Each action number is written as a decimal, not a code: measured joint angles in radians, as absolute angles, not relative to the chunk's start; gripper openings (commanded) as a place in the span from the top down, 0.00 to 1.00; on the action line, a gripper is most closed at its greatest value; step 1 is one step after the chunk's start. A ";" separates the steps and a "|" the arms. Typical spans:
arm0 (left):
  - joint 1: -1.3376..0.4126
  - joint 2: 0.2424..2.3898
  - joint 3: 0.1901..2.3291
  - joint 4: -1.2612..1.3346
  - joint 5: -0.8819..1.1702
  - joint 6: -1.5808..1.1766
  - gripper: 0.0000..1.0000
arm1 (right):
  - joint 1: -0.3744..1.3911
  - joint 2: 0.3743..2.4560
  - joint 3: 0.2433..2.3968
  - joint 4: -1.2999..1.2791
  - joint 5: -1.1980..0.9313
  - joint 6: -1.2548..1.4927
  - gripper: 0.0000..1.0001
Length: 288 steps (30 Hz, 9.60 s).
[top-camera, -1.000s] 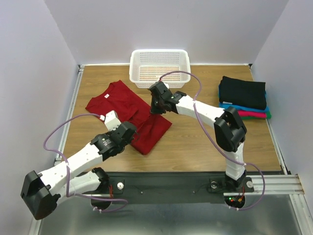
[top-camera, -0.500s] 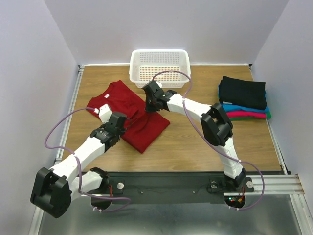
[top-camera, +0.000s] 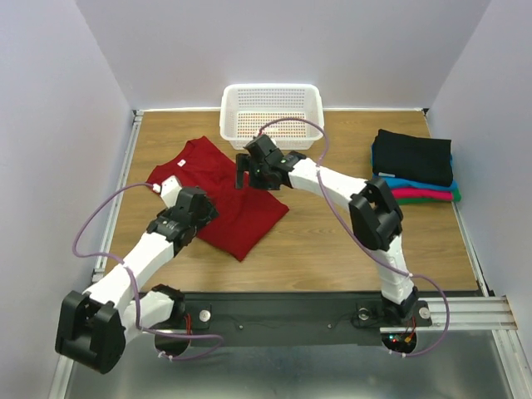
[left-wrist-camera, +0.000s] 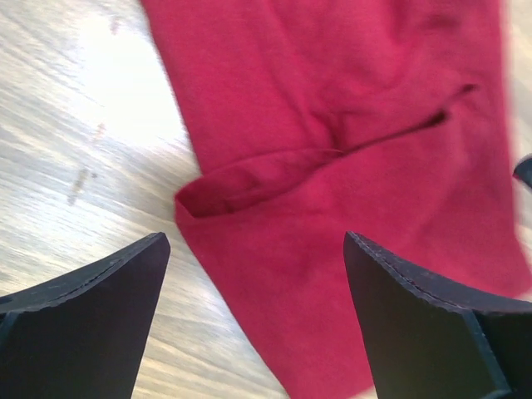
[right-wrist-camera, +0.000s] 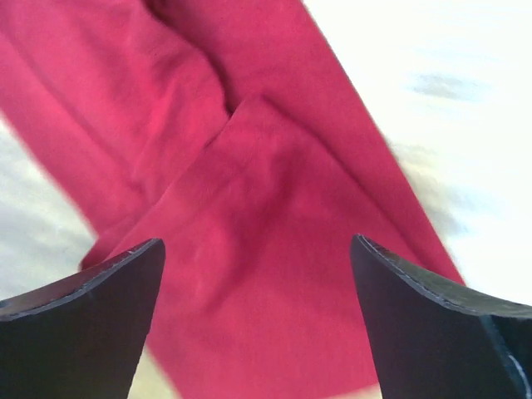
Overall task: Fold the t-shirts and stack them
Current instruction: Fold the tshirt
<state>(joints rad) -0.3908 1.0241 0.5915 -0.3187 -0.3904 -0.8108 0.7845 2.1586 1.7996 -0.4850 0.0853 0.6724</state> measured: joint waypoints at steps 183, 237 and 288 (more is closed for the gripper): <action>-0.442 0.817 0.580 -0.210 -0.194 -0.823 0.01 | 0.813 1.261 0.973 -0.363 0.205 0.467 0.00; -1.139 1.704 1.206 -0.465 -0.154 -0.536 1.00 | 0.274 1.115 0.803 -0.507 0.406 0.633 0.00; -0.556 1.241 0.994 -0.347 0.050 -0.477 1.00 | 0.071 1.126 0.770 -0.517 0.273 0.609 0.00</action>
